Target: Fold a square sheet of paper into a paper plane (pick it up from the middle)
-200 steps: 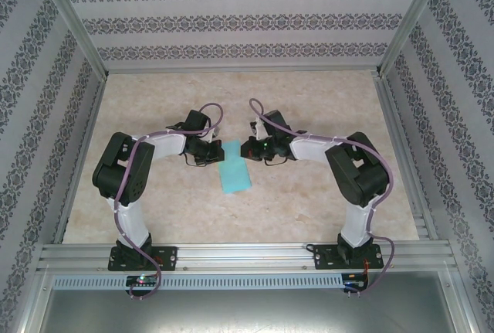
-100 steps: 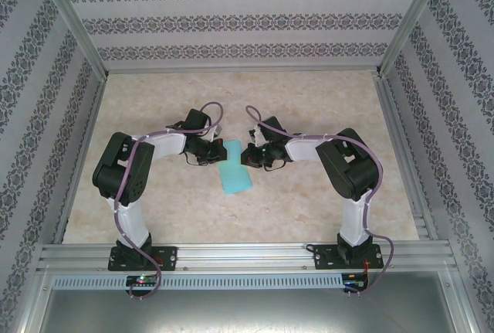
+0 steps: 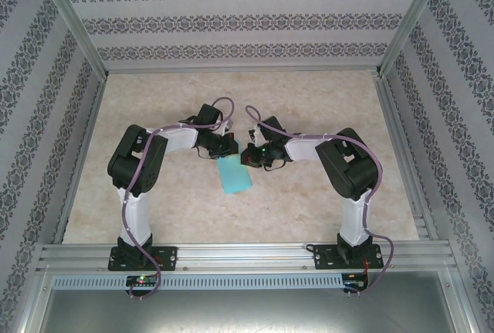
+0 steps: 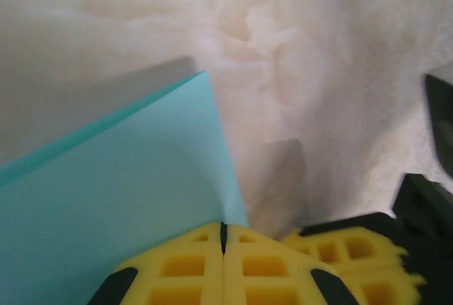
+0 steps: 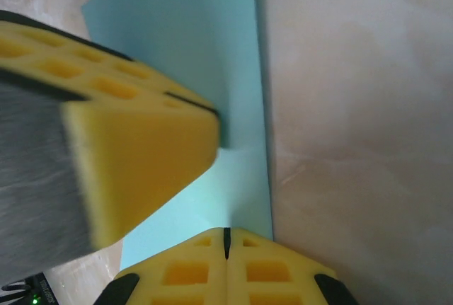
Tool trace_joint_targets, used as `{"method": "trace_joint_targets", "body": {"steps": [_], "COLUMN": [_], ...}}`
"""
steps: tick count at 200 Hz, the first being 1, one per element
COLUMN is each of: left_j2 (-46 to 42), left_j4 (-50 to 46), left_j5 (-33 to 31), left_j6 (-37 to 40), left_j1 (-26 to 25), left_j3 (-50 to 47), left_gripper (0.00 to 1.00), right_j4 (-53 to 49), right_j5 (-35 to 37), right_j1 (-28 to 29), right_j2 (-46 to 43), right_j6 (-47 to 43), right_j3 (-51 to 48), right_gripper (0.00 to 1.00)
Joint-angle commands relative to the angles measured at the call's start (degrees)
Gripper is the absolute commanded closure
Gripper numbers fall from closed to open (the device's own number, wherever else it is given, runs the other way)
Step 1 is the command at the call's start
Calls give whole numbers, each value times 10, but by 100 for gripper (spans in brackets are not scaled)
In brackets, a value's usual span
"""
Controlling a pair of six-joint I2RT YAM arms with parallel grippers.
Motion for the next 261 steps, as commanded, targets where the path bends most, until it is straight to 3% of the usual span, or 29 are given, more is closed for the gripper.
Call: {"method": "trace_joint_targets", "body": {"steps": [1,57,172,209,234,261], "left_j2": [16,20,22,21,20,18], "left_j4": [-27,-50,-29,-30,-37,-37], "left_j5": [-35,-88,-87,-78,-72,-65], "left_j6": [1,3,-4,7,16,18], "left_j1": [-4,-4,-4,-4,-4,-5], "left_j3": [11,-24,-43,-32,-24,-20], "left_gripper": [100,100,100,100,100,100], "right_j4": [-5,-23,-71,-65,-50,-37], "right_j5": [-4,-34,-9,-7,34,44], "right_j1": [7,8,32,33,33,34], "right_j2": [13,-21,-131,-178,-214,-168], "right_j6": [-21,-34,-32,-35,-38,-33], "right_j3": [-1,-31,-182,-160,-137,-100], "right_gripper": [100,100,100,100,100,100]}}
